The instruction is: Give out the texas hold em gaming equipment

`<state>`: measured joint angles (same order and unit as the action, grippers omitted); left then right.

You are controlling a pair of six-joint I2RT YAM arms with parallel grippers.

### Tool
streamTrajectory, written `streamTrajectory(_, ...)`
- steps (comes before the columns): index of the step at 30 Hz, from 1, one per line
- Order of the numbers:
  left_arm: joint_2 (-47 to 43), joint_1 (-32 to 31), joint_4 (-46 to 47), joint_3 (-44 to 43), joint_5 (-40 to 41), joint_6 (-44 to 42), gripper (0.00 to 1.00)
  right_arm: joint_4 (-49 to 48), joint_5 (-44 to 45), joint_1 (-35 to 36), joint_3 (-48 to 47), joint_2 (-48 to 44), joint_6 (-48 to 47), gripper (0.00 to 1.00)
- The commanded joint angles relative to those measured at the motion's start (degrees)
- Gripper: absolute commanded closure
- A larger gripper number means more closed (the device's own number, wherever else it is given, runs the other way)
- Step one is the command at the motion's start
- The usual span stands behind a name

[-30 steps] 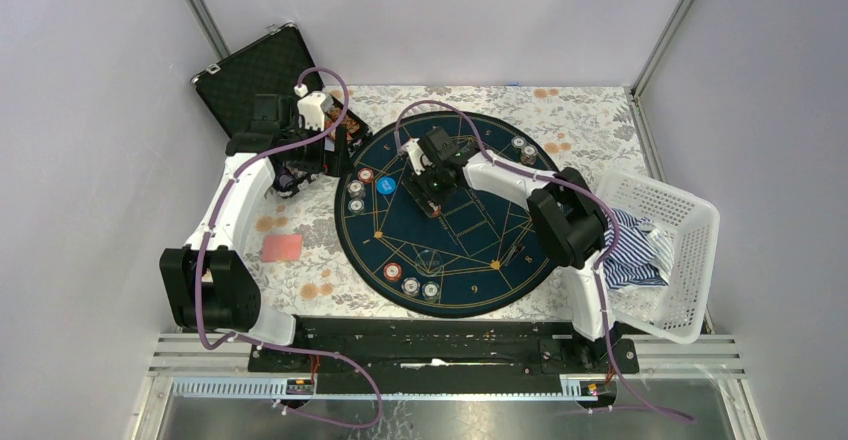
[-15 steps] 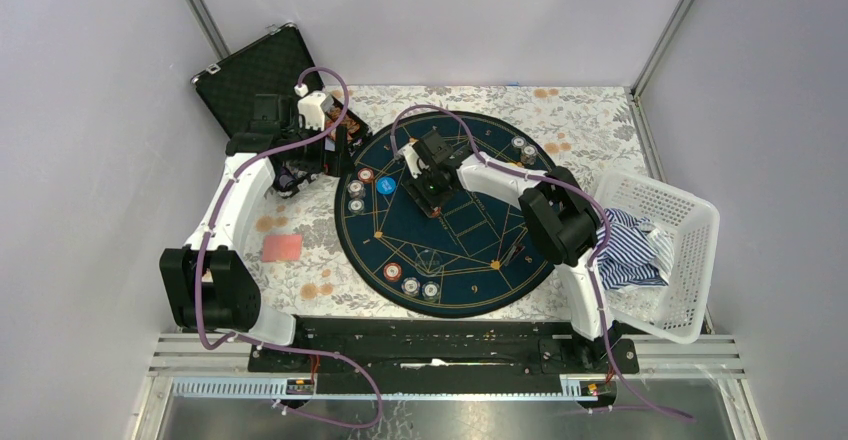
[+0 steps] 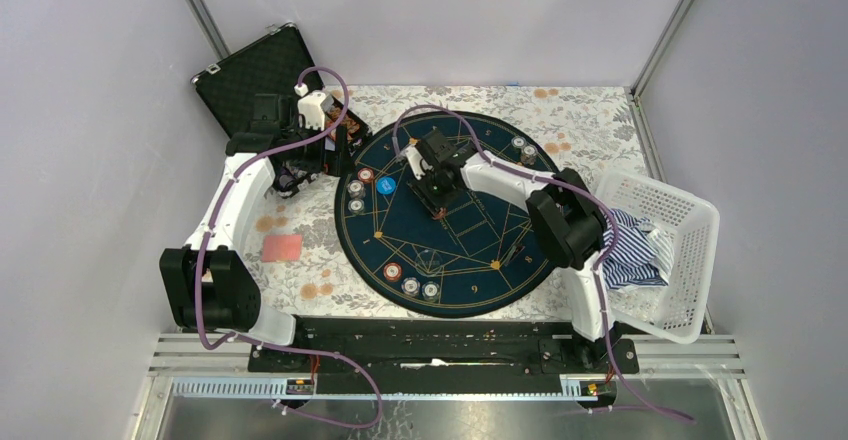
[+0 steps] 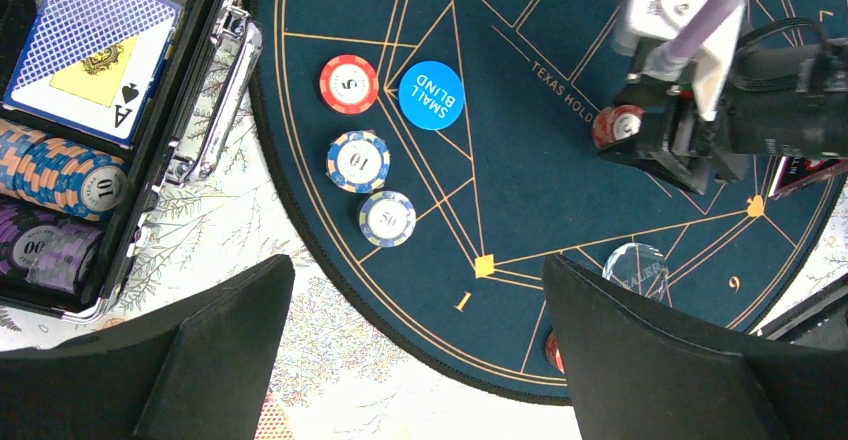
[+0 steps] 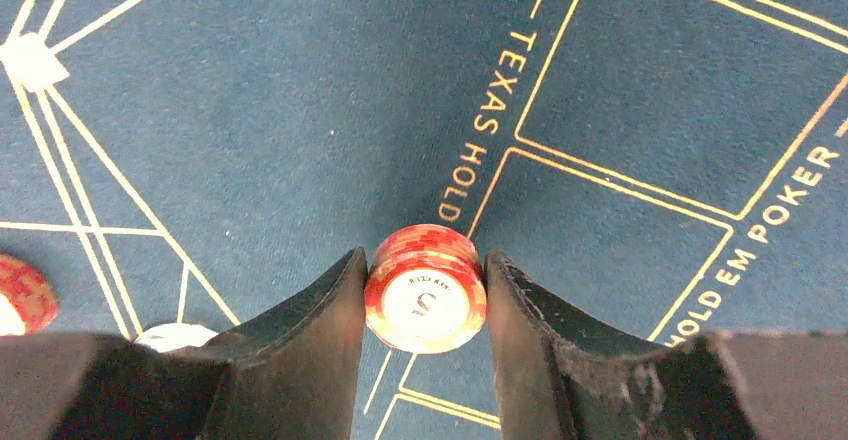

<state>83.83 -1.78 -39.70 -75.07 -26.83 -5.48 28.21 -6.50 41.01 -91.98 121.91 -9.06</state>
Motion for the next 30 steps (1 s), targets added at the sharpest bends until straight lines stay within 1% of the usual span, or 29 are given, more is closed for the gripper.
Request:
streamTrajectory(1,-0.84,0.35,2.01,-0.27,-1.45,0.27,0.01,3.05,0.08,-0.33,-1.0,-8.25,-1.38,0.57)
streamTrajectory(5,-1.55,0.37,2.06,0.66,-2.08,-0.39,0.01,4.95,-1.06,-3.68,-2.58,-10.99,-1.31,0.58)
streamTrajectory(10,-1.4,0.33,0.78,0.2,-2.34,-1.5,0.01,7.88,-3.4,-10.45,-2.19,-15.9,-0.83,0.59)
streamTrajectory(15,-1.35,0.36,0.5,0.74,-4.47,-2.16,0.01,7.94,-3.12,-15.18,2.89,-24.78,-1.92,0.59)
streamTrajectory(19,-0.55,0.35,0.25,0.45,-4.73,-1.77,0.01,8.13,-4.35,-18.23,6.49,-29.07,-2.49,0.59)
streamTrajectory(25,-0.99,0.37,0.05,-0.02,-4.71,-1.51,0.01,6.29,-7.49,-23.71,13.85,-33.35,-3.6,0.6)
streamTrajectory(30,-1.47,0.35,-0.89,-0.12,-3.97,-2.05,0.01,4.82,-8.84,-29.78,17.4,-33.98,-6.23,0.61)
